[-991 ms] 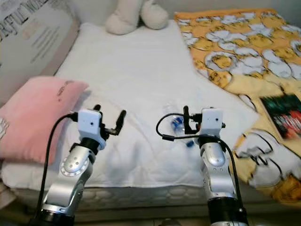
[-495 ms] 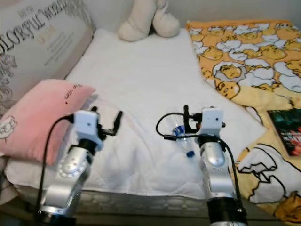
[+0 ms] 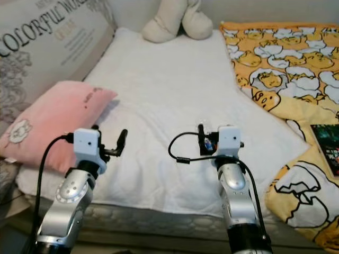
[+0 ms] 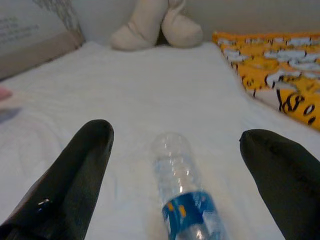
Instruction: Clean up the room
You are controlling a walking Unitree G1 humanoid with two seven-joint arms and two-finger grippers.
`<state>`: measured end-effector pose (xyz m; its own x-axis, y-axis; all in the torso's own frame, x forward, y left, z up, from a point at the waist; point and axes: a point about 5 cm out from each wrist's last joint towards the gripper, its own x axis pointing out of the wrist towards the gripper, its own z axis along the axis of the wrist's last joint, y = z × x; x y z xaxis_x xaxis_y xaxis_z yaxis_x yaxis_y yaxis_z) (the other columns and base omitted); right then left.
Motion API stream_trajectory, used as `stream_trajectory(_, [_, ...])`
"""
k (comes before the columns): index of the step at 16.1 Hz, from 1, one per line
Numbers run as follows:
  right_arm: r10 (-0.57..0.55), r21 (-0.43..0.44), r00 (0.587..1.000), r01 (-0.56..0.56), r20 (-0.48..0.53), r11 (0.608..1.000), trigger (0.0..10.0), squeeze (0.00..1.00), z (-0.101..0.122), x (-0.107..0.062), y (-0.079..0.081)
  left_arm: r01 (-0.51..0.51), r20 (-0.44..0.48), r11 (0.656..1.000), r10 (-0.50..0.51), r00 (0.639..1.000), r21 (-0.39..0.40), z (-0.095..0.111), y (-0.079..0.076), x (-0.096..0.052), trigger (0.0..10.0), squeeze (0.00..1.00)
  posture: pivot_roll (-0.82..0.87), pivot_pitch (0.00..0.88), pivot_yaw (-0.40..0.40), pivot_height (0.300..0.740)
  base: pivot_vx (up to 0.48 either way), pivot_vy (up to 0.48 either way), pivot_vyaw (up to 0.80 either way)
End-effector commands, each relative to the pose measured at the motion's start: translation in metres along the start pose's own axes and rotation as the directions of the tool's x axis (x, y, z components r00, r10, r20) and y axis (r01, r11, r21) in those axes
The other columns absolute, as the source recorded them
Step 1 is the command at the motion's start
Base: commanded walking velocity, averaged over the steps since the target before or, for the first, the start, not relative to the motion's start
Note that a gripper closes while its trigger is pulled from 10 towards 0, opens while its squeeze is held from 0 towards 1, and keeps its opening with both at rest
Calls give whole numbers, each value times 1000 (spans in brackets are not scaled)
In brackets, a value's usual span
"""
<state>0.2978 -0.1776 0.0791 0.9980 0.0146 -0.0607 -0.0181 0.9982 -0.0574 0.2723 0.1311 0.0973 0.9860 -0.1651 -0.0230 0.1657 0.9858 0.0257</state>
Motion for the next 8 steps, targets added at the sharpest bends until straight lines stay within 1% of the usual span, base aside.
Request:
stream_trajectory(1, [-22, 14, 1000, 22, 2, 1000, 10000, 0, 2, 3, -4, 2, 2, 1000, -2, 1000, 10, 3, 2, -1, 10000, 0, -152, 0, 92, 740, 0, 0, 0])
stream_trajectory(3, [-36, 5, 999, 36, 21, 999, 10000, 0, 7, 5, -9, 10, -5, 1000, -9, 1000, 20, 2, 3, -4, 10000, 0, -147, 0, 92, 740, 0, 0, 0])
stream_trajectory(5, [-39, 1, 999, 39, 26, 999, 10000, 0, 6, 4, -9, 10, -7, 1000, -10, 1000, 22, 2, 4, -3, 10000, 0, -148, 0, 93, 740, 0, 0, 0])
stream_trajectory(8, [-44, -1, 999, 44, 21, 999, 10000, 0, 4, 3, -8, 20, -6, 1000, -19, 1000, 18, 2, -1, -1, 10000, 0, -159, 0, 96, 740, 0, 0, 0])
